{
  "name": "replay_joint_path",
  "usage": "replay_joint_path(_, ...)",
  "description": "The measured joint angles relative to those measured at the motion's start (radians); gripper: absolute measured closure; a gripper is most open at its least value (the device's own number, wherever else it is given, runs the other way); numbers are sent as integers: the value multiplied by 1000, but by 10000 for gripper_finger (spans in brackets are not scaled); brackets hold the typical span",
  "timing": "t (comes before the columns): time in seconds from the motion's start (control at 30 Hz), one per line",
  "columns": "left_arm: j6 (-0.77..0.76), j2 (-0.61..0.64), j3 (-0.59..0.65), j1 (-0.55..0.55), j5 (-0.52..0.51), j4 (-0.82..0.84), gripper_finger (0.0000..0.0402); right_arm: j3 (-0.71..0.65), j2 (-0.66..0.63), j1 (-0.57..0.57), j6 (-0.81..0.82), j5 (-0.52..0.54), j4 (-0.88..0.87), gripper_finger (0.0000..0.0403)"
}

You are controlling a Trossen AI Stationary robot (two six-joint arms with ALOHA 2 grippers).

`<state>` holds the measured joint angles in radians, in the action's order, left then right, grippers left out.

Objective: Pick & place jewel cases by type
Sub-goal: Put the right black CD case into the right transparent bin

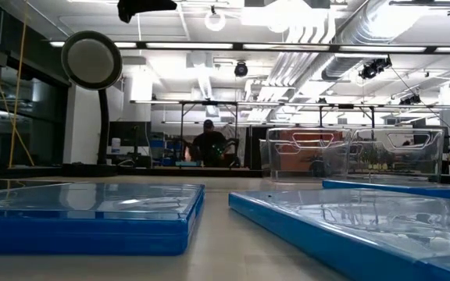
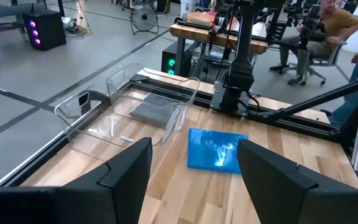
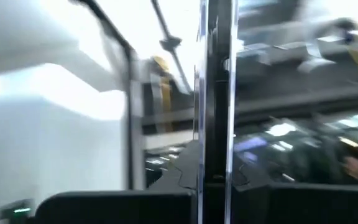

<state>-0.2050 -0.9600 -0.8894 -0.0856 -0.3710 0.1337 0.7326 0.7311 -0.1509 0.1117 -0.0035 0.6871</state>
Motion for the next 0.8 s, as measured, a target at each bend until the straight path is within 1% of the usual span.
replay_joint_path(0.1, 2, 0, 0, 0, 0, 5, 166, 0, 1, 0, 0, -165, 64, 403)
replay_joint_path(0.3, 26, 0, 0, 0, 2, 8, 166, 0, 2, -1, 0, -588, 170, 403)
replay_joint_path(0.37, 26, 0, 0, 0, 3, 15, 166, 0, 2, -1, -20, -697, 180, 403)
replay_joint_path(0.47, 26, 0, 0, 0, 2, 30, 166, 0, 2, -1, -50, -760, 180, 403)
replay_joint_path(0.7, 15, 0, 0, 0, 6, 74, 166, 0, 3, -1, -68, -771, 157, 403)
replay_joint_path(0.8, 14, 0, 0, 0, 25, 78, 166, 0, 2, -1, -67, -770, 139, 403)
